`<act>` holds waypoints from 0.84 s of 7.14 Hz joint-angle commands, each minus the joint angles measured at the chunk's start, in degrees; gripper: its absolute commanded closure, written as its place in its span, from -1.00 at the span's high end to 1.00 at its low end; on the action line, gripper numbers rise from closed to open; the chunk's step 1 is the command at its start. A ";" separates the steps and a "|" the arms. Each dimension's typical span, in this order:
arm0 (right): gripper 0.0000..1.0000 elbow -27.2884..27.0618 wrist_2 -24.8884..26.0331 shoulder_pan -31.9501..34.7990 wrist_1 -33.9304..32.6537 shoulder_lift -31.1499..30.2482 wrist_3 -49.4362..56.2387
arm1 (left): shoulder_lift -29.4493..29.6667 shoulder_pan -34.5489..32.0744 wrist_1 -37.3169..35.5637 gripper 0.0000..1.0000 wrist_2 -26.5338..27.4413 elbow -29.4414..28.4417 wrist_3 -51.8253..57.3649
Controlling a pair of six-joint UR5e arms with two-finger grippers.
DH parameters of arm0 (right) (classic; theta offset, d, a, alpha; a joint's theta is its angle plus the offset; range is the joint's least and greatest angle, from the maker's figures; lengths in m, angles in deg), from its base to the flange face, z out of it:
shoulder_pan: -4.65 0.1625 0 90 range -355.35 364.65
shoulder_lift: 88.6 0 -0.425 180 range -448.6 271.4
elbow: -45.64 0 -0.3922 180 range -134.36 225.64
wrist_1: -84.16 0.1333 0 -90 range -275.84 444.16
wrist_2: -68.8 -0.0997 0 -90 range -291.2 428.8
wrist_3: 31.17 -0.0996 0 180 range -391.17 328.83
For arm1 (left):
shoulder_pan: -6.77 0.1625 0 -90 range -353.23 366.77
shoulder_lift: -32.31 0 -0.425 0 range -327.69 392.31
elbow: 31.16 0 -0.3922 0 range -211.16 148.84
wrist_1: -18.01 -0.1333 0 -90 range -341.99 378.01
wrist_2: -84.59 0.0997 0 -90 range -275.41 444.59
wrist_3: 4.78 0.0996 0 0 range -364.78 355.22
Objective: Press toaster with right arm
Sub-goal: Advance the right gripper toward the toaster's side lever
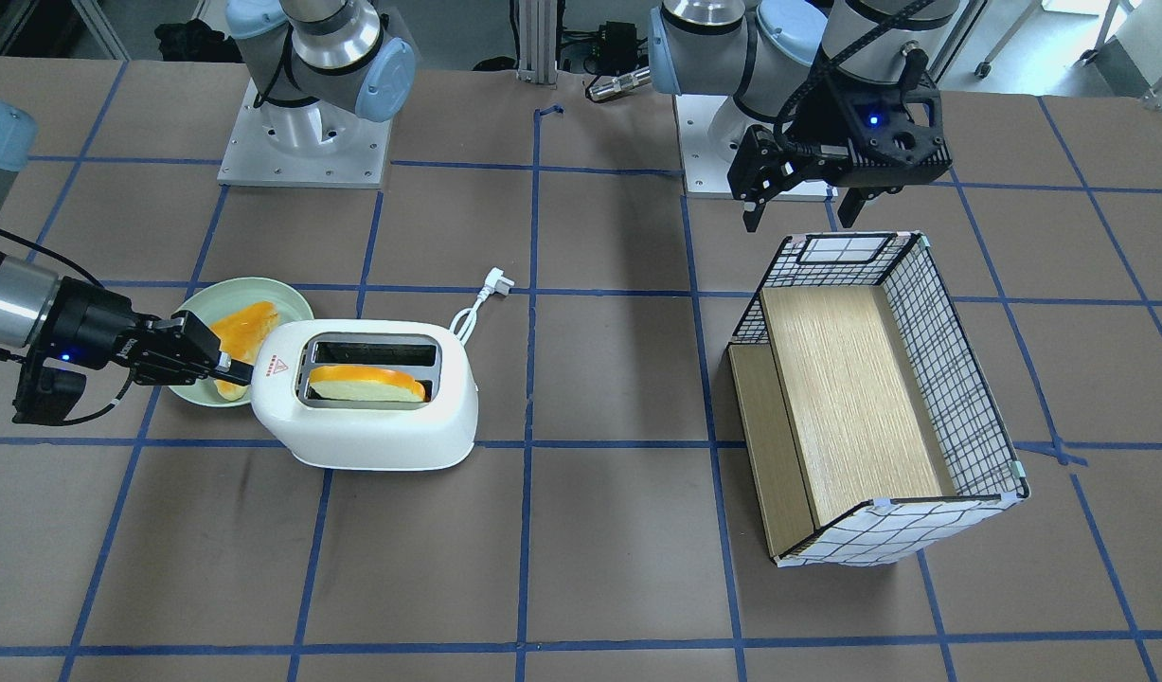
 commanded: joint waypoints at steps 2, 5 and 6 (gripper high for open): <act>-1.00 -0.12 3.26 -0.04 -1.11 0.61 0.25 | 0.00 -0.03 0.00 1.00 0.03 0.00 0.00; -1.00 -0.13 8.35 -0.04 -2.25 2.02 -0.01 | 0.00 -0.03 0.00 1.00 0.03 0.00 0.00; -1.00 -0.13 9.23 -0.04 -2.43 2.89 -0.02 | 0.00 -0.03 0.00 1.00 0.03 0.00 0.00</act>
